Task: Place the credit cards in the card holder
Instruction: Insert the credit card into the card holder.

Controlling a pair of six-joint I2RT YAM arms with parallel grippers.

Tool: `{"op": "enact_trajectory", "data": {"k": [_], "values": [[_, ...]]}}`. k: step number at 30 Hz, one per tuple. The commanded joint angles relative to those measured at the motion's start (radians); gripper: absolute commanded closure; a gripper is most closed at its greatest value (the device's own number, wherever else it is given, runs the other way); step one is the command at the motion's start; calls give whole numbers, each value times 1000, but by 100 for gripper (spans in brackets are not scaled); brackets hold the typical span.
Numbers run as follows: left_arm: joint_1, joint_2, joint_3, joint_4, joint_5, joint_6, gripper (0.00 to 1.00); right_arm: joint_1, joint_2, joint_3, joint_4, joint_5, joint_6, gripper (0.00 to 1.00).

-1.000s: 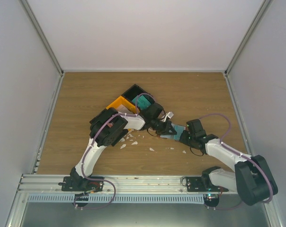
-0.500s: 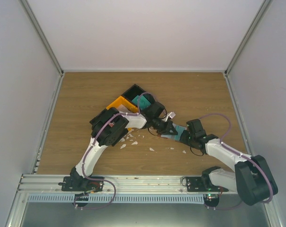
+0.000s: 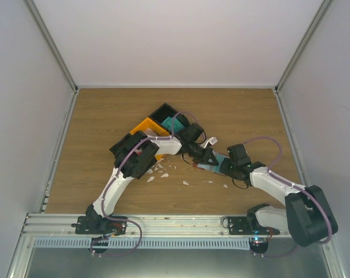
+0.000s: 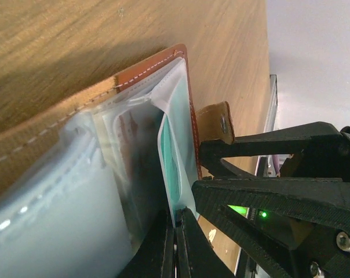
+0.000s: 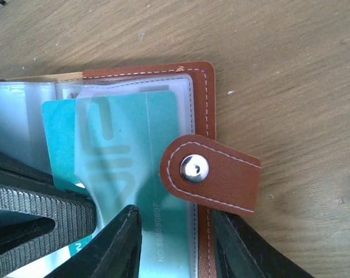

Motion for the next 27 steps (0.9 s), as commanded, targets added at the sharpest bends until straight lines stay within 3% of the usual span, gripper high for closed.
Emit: {"op": "enact_trajectory", "data": {"k": [1, 8, 21, 27], "values": [[-27, 65, 24, -86, 60, 60, 100, 0, 30, 1, 25, -8, -5, 65], [-22, 52, 32, -123, 39, 78, 93, -1, 20, 7, -6, 24, 4, 65], [-11, -107, 11, -215, -22, 165, 57, -1, 68, 3, -34, 5, -52, 72], [-8, -146, 4, -269, -77, 181, 46, -1, 57, 9, -60, 24, -58, 73]]}}
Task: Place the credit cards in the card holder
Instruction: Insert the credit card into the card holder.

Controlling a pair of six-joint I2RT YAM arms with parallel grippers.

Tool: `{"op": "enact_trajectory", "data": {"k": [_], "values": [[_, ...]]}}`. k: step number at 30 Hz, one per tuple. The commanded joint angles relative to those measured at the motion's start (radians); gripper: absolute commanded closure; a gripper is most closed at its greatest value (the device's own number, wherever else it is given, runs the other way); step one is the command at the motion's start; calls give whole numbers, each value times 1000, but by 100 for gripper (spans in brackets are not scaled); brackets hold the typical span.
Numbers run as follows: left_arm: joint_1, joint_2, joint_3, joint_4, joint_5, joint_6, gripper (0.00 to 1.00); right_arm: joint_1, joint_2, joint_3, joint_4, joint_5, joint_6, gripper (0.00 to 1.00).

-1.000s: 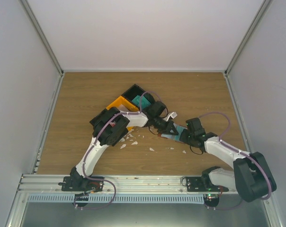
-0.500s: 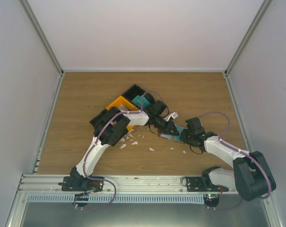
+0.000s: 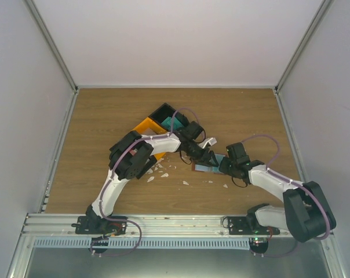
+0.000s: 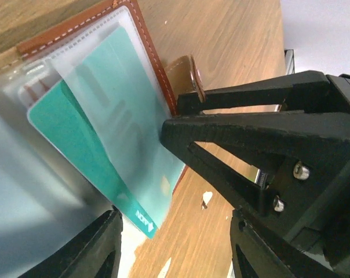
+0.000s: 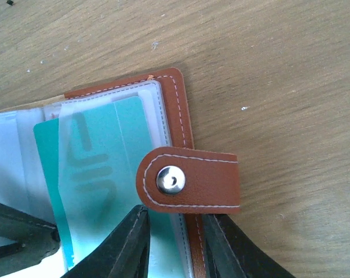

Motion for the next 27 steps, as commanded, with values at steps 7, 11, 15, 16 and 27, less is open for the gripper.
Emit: {"op": "enact_trajectory", "data": {"k": [7, 11, 15, 16, 27], "values": [[11, -128, -13, -133, -114, 61, 39, -5, -62, 59, -145, 48, -21, 71], [38, -204, -26, -152, -158, 76, 36, -6, -139, 169, -206, 97, -50, 66], [87, -307, -65, -166, -285, 93, 35, -5, -128, 240, -203, 60, -102, 63], [102, -338, -86, -169, -326, 96, 35, -2, -113, 249, -192, 30, -113, 63], [278, -481, -243, -257, -658, 143, 69, 162, 144, 311, -29, -86, -88, 65]]}}
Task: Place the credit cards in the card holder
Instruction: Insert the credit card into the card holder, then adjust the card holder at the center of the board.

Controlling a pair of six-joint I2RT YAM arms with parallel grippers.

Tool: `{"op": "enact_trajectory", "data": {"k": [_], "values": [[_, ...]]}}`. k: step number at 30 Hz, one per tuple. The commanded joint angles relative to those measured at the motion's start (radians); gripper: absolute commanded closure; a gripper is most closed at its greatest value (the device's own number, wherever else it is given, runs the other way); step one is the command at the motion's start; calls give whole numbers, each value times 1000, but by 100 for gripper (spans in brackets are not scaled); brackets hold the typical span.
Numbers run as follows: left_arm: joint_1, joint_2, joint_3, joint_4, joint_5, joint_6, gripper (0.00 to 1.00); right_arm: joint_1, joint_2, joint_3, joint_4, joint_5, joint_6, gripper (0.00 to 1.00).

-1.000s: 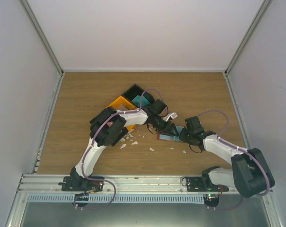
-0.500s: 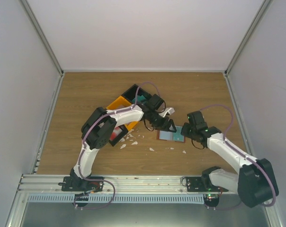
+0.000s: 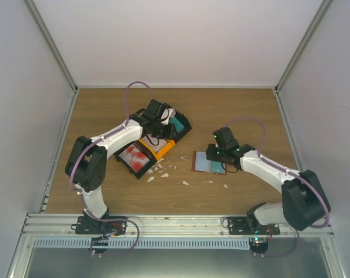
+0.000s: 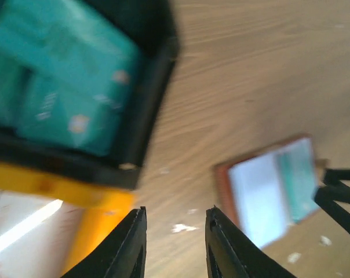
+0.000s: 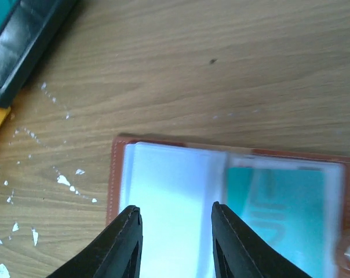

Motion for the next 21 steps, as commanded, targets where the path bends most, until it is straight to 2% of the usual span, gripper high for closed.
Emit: {"op": "enact_trajectory", "data": {"k": [1, 8, 14, 21], "values": [[36, -3, -34, -69, -167, 43, 69, 60, 94, 33, 90, -60, 14, 66], [61, 85, 7, -122, -218, 59, 65, 73, 177, -17, 124, -50, 104, 66], [75, 121, 21, -150, -230, 79, 62, 69, 216, -21, 67, 13, 139, 65], [91, 152, 31, -174, -240, 117, 56, 69, 235, 9, -24, 115, 156, 52]]}}
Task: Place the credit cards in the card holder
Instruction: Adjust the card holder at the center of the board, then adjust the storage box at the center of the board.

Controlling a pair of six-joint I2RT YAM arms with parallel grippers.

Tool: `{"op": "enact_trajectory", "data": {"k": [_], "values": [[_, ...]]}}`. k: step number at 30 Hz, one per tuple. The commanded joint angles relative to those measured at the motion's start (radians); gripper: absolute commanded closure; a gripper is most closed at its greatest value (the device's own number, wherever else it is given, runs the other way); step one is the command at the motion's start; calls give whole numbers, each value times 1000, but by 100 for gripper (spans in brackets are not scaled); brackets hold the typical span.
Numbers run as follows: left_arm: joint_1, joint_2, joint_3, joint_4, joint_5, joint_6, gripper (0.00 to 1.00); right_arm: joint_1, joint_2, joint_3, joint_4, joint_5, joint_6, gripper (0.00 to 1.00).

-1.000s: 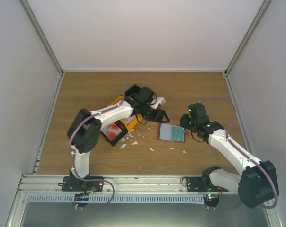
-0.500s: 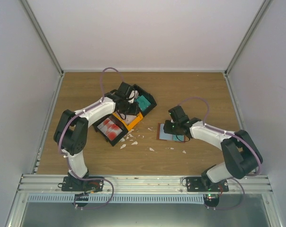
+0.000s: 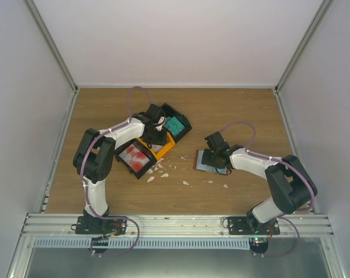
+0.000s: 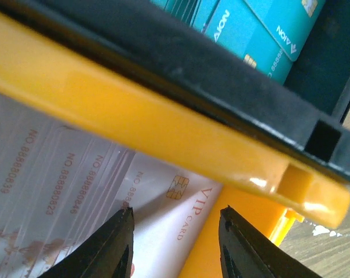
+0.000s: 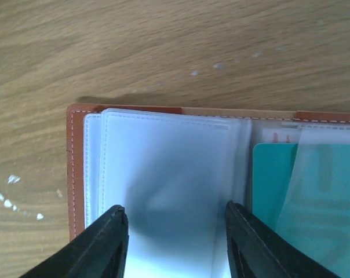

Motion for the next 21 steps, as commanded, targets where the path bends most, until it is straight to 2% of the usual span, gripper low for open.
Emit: {"op": "enact_trajectory", "data": {"k": [1, 6, 12, 17, 21], "values": [[13, 27, 34, -17, -25, 41, 55, 0, 29, 23, -101, 113, 18, 50], [14, 36, 41, -25, -22, 51, 53, 1, 56, 68, -142, 149, 4, 43], [19, 46, 53, -35, -10, 82, 52, 7, 4, 115, -125, 127, -38, 42], [30, 50, 53, -41, -5, 96, 53, 6, -57, 116, 60, -65, -129, 42], [32, 56, 60, -51, -18, 109, 53, 19, -17, 110, 203, -244, -160, 45]]}}
